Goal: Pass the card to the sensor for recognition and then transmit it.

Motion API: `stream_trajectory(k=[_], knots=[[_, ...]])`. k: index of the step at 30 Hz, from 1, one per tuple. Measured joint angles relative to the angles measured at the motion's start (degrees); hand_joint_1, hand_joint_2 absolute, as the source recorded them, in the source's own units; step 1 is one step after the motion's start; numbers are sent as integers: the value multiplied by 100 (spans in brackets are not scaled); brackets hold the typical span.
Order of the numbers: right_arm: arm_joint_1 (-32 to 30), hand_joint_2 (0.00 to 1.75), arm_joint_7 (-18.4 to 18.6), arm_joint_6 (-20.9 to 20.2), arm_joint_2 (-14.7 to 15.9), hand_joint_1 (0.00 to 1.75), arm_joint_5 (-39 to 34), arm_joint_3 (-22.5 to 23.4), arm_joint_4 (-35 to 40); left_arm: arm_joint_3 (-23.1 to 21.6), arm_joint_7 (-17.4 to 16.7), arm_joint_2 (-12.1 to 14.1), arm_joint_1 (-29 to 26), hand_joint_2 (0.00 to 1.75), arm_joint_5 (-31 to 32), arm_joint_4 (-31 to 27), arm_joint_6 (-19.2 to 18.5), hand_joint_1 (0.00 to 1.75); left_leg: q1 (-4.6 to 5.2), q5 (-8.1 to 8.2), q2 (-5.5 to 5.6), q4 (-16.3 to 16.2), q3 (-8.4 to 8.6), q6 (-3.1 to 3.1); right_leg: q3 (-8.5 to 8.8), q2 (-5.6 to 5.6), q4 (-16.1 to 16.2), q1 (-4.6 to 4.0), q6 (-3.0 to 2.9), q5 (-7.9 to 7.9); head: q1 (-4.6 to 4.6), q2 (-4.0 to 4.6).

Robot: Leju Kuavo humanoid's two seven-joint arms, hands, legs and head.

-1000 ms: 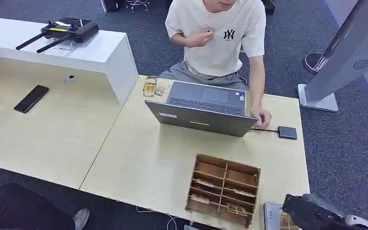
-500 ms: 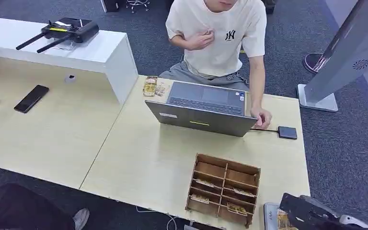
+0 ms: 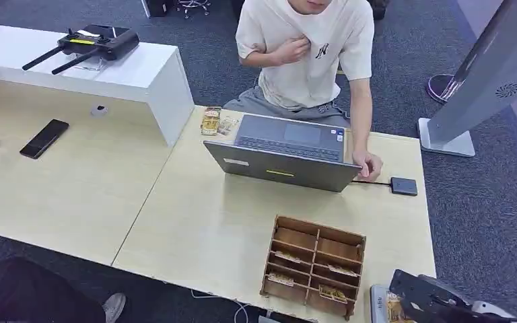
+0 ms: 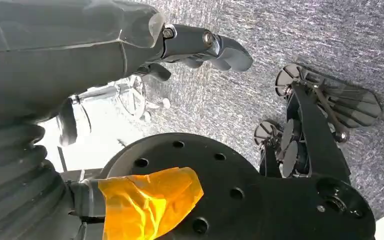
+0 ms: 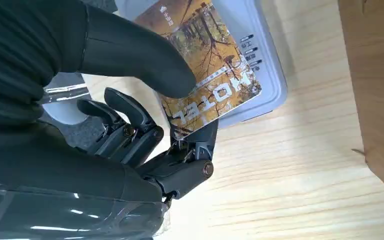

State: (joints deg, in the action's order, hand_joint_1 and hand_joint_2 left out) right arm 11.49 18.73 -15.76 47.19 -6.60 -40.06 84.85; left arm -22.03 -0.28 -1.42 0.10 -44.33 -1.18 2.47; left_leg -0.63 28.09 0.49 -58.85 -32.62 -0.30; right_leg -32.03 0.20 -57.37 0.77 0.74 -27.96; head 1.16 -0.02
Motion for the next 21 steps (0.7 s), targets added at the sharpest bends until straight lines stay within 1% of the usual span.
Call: stream_trajectory(k=[14,21], knots=[[-21,175,46,66,-138,175,-20,-46,-39,112,-15,-2,1,175,92,0,-4,0,0,0,-1,0,1,0,0,-1,0,0,0,0,0,0],[-19,175,46,70,-144,175,26,-85,-39,118,-24,-4,1,175,122,0,-4,0,0,0,-1,0,1,0,1,0,0,0,0,0,0,0]])
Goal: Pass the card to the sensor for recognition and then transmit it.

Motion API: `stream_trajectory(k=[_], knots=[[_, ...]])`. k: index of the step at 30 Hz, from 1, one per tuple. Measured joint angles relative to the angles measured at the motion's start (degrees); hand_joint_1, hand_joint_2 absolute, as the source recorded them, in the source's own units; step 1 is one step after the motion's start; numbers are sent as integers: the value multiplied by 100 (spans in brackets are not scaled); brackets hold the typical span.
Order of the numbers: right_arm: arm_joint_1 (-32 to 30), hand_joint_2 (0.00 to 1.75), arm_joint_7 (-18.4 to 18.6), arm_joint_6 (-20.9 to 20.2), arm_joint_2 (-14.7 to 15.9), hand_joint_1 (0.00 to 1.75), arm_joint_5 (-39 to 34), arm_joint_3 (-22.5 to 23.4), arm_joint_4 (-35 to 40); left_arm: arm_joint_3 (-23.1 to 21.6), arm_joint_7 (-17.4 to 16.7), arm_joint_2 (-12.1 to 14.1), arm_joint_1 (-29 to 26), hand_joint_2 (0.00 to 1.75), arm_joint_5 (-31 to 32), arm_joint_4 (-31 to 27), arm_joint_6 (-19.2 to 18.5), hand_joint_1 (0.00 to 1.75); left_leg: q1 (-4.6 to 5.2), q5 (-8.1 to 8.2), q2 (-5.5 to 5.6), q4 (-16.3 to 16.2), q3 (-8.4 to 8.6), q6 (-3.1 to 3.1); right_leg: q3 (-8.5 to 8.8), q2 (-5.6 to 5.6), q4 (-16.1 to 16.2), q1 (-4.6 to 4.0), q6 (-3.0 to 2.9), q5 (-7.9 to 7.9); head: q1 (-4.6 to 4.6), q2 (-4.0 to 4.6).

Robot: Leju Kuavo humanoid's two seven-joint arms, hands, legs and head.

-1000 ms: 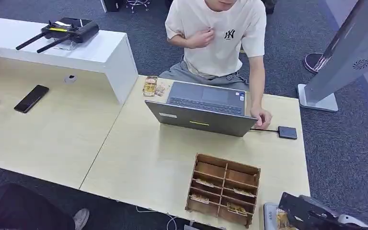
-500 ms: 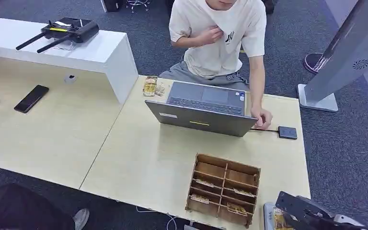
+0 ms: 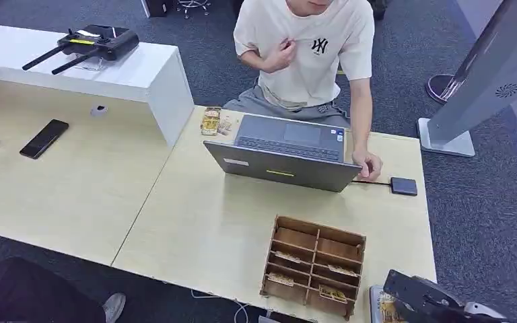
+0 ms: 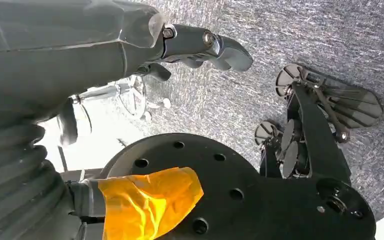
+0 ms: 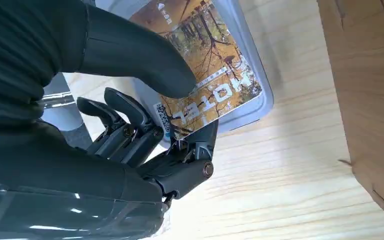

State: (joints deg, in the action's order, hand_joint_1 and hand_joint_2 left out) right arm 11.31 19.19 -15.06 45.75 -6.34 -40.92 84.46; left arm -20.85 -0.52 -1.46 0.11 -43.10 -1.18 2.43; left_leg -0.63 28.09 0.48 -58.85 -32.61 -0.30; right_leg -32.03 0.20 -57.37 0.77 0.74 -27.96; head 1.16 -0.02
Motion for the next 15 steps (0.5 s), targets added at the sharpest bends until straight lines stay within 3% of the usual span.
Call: stream_trajectory(k=[15], knots=[[36,175,-20,55,-9,175,92,-48,-17,127,-15,0,-1,175,114,0,7,0,0,0,0,0,2,0,2,0,0,0,0,0,0,0]])
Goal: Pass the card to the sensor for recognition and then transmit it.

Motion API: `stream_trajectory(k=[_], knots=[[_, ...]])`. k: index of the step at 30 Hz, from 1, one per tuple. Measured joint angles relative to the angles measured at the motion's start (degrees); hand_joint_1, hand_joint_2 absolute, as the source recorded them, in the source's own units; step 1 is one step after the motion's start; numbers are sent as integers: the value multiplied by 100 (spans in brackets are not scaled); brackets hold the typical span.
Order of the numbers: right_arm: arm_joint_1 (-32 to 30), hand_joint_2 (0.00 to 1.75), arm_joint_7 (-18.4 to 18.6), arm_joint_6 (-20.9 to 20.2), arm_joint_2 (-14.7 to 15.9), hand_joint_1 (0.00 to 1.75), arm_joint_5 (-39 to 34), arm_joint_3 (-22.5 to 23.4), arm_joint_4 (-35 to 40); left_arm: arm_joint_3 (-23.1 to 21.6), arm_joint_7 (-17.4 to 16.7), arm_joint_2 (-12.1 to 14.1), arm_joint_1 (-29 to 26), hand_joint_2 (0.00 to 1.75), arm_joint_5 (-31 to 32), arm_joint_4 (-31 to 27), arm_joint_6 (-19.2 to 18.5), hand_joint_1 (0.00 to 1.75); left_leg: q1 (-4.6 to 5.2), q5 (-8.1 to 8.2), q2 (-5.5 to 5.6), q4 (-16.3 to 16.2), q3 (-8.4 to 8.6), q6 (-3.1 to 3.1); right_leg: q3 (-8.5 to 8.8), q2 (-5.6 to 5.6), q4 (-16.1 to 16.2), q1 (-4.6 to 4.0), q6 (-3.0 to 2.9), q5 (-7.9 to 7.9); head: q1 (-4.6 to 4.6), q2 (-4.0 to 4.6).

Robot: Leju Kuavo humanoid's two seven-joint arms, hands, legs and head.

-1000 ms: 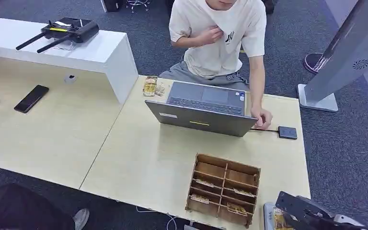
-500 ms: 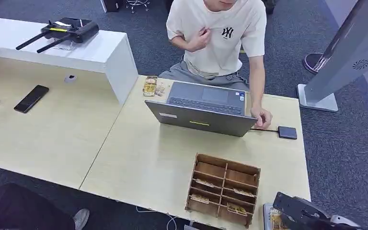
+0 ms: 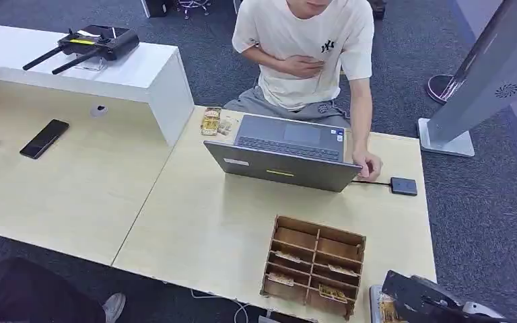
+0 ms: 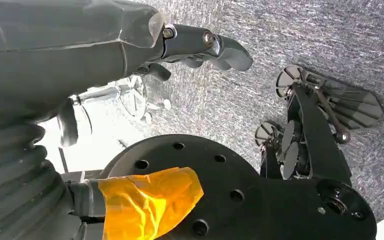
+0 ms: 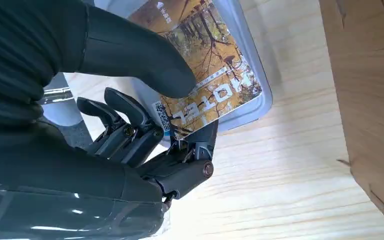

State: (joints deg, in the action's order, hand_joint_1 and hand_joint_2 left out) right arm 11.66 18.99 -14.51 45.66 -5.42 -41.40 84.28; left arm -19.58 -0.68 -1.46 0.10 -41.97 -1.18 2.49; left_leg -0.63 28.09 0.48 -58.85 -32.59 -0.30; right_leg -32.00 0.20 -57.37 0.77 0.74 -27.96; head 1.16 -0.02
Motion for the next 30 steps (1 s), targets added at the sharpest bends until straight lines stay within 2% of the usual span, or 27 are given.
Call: stream_trajectory(k=[12,30], knots=[[5,175,-17,168,4,175,-52,218,251,113,0,-2,-1,175,15,0,13,0,0,0,0,0,-1,0,-1,1,0,0,0,0,0,0],[99,175,-264,234,17,175,-297,575,717,197,0,-7,1,175,17,0,81,0,0,0,0,0,-1,0,-1,1,0,0,0,0,0,0]])
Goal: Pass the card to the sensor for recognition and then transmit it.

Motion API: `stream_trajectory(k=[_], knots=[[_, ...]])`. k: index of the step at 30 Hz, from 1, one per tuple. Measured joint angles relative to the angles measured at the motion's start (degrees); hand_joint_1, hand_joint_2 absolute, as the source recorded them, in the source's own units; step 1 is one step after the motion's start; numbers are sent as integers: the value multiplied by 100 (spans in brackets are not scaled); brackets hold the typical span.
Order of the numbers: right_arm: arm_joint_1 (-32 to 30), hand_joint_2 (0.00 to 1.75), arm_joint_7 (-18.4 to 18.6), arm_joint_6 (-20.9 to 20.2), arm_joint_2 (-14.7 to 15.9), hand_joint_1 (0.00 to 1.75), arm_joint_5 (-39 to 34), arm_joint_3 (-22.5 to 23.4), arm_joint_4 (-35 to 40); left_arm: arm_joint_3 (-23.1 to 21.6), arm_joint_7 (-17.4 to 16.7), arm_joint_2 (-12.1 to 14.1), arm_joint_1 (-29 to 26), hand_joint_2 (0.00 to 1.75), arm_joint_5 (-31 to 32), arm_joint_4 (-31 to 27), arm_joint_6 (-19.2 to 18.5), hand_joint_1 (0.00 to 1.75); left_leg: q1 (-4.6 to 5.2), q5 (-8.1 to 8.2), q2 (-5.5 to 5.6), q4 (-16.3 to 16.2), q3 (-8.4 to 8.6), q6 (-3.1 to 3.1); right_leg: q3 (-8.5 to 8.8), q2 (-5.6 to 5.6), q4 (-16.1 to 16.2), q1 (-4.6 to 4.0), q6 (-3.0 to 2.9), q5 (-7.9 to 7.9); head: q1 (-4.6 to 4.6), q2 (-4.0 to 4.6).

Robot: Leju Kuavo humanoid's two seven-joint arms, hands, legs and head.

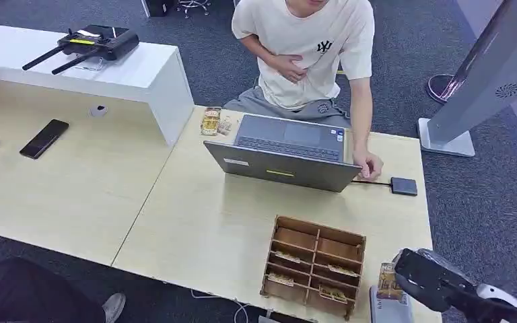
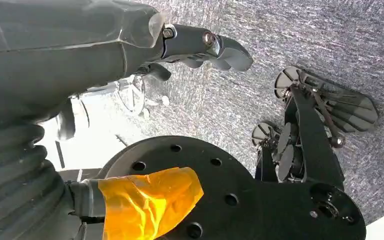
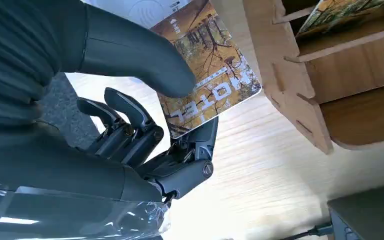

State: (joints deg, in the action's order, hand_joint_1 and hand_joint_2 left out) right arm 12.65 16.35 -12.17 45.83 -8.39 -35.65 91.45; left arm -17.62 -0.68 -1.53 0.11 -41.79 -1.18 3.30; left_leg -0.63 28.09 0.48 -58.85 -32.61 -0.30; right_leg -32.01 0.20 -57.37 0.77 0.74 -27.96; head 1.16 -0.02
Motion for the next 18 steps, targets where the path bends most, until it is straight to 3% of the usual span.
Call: stream_trajectory(k=[4,11,14,18], knots=[[4,175,-40,7,0,175,-24,7,31,4,0,0,0,175,2,0,0,0,0,0,0,0,0,0,0,0,0,0,0,0,0,0],[104,175,-470,-9,-67,175,-431,70,192,9,70,-2,4,175,0,0,-22,0,-1,0,0,0,-1,0,0,0,-1,-1,0,0,0,0],[183,175,-722,57,-258,175,-439,70,223,9,79,-2,10,175,2,0,-31,0,-2,0,-1,0,0,0,1,-2,-2,-2,0,0,0,0],[255,175,-1055,310,-733,175,-302,125,223,9,92,-4,27,175,-4,0,-26,0,-2,-2,-1,0,-1,-2,1,-1,-4,-2,0,0,0,0]])
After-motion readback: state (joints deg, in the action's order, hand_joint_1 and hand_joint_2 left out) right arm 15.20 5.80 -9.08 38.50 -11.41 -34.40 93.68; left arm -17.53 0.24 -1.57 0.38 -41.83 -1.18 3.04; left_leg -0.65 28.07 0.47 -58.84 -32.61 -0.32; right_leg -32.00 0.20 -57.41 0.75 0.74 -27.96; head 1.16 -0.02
